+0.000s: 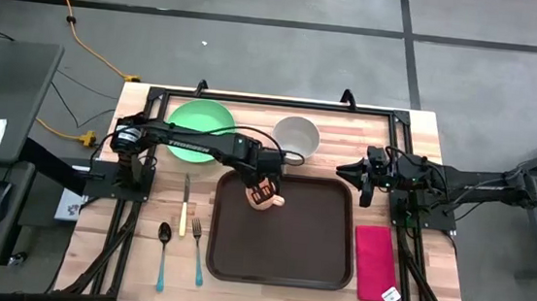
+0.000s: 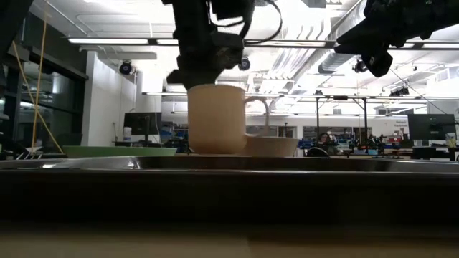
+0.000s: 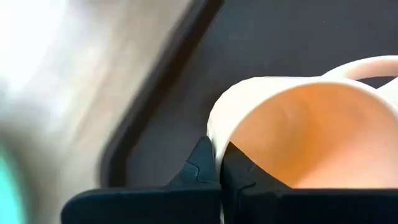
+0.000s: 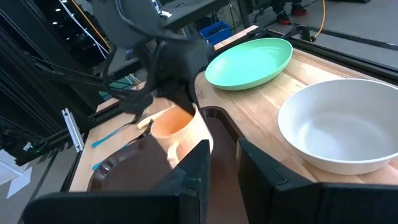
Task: Set up tray
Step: Put the yellow mug on the brown tray
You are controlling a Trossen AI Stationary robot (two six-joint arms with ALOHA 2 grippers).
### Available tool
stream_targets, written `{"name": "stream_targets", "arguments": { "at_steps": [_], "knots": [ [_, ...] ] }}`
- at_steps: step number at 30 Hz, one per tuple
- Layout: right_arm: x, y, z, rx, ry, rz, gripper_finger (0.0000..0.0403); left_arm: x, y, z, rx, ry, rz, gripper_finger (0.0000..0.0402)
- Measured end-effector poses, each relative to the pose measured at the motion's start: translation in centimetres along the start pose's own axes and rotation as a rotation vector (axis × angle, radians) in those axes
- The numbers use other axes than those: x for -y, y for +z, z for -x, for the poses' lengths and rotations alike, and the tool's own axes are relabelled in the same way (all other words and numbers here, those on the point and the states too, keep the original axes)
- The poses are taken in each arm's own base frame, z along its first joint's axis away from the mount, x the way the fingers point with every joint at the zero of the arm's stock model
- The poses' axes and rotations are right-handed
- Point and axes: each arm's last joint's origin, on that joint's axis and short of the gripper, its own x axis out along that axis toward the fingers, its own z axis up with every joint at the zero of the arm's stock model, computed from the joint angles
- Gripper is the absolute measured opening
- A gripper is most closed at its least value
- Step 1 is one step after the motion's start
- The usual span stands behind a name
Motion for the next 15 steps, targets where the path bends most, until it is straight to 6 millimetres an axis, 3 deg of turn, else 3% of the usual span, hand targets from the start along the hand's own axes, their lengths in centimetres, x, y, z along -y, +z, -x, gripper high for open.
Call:
{"name": "stream_targets", "arguments": {
  "at_steps": [15],
  "knots": [
    [0.0, 0.0, 0.0, -0.003, -0.002, 0.027, 0.0057, -0.9, -1.1, 0.7, -0.113, 0.129, -0.025, 0.0018]
  ]
}}
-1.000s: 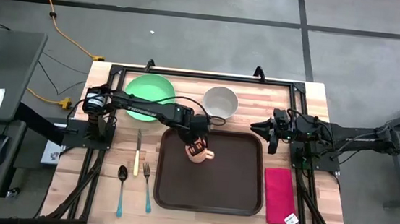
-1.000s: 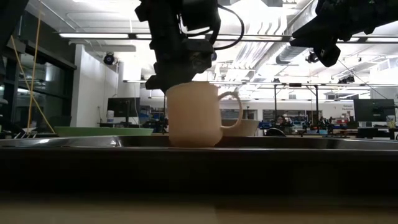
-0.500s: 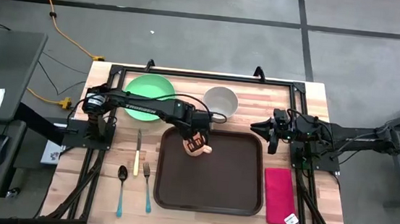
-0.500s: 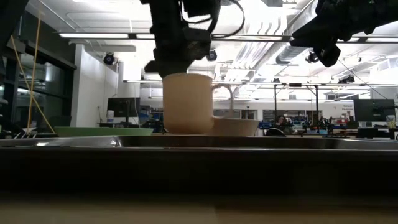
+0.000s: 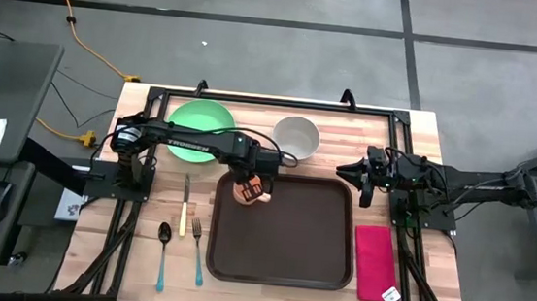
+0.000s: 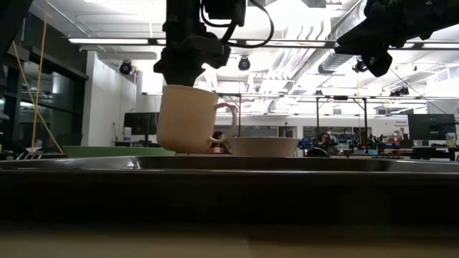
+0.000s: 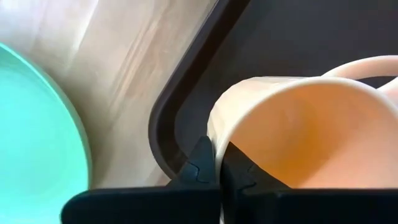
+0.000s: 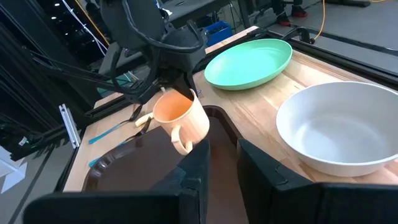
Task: Set up tray
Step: Put the yellow mug on the brown tray
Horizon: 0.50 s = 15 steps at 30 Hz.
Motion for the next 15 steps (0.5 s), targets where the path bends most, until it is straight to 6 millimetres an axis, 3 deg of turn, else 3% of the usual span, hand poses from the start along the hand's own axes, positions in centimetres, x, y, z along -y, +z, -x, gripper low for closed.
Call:
{"name": "stream_targets", "arguments": {
  "at_steps": [15],
  "knots": [
    [0.0, 0.0, 0.0, 0.0, 0.0, -0.003, 0.0058, 0.64, -0.45, 0.1, -0.002, 0.004, -0.319, 0.0018]
  ]
}}
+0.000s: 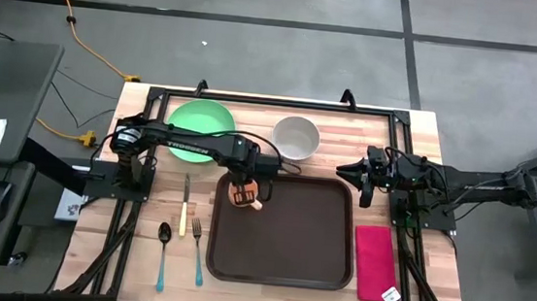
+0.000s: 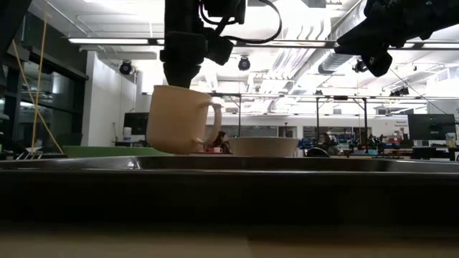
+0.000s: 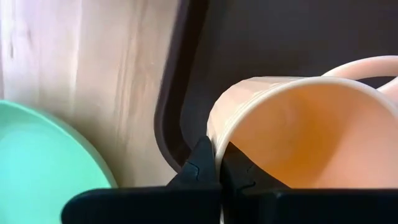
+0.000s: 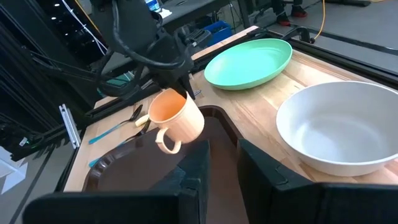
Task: Set up tray
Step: Put the yellow mug on the brown tray
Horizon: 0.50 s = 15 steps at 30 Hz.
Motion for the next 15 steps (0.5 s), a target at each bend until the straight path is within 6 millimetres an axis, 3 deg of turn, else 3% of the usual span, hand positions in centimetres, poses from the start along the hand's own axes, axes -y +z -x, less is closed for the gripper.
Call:
{"name": "stream_targets", "arguments": {
  "at_steps": [15],
  "knots": [
    [-0.01, 0.0, 0.0, -0.001, 0.002, -0.023, 0.0057, 0.25, 0.67, 0.06, 0.067, -0.055, -0.246, 0.0018]
  ]
}}
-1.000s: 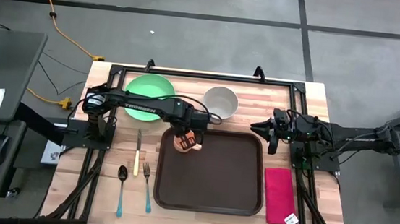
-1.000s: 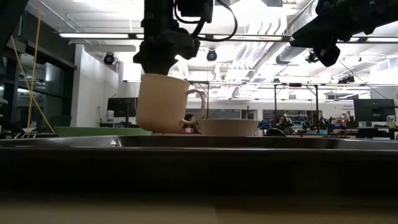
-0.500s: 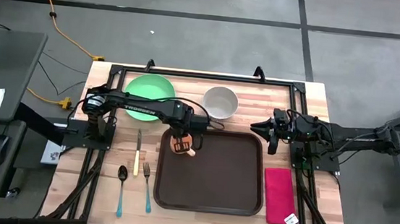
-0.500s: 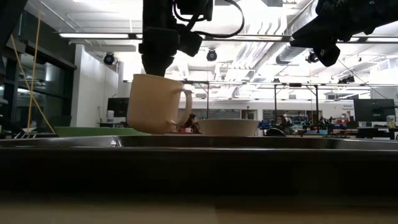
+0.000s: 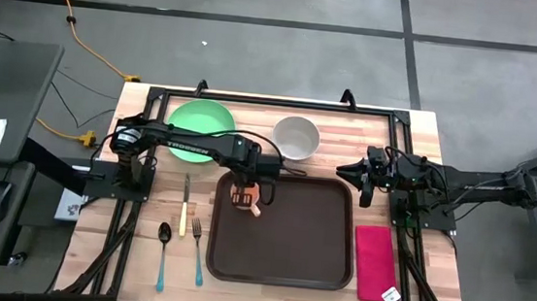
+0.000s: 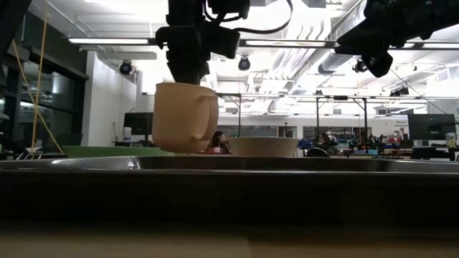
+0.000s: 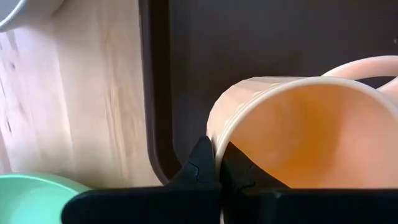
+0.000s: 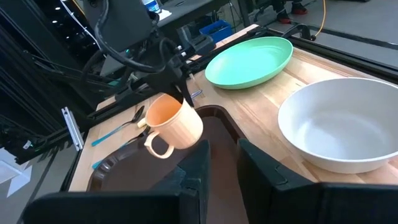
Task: Set up tray
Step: Put the yellow mug on the brown tray
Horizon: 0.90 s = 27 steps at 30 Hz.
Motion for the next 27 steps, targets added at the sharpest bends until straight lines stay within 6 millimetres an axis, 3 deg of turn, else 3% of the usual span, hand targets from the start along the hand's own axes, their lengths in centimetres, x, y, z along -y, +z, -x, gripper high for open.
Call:
{"name": "stream_targets", "arguments": {
  "at_steps": [17, 27],
  "knots": [
    [0.11, -0.24, 0.0, -0.025, -0.011, 0.004, 0.0058, 0.1, -0.04, 0.01, -0.002, -0.02, -0.135, 0.0018],
    [0.12, -0.23, 0.0, -0.024, -0.012, -0.026, 0.0056, 0.02, 0.08, 0.0, 0.012, -0.016, -0.361, 0.0018]
  ]
}}
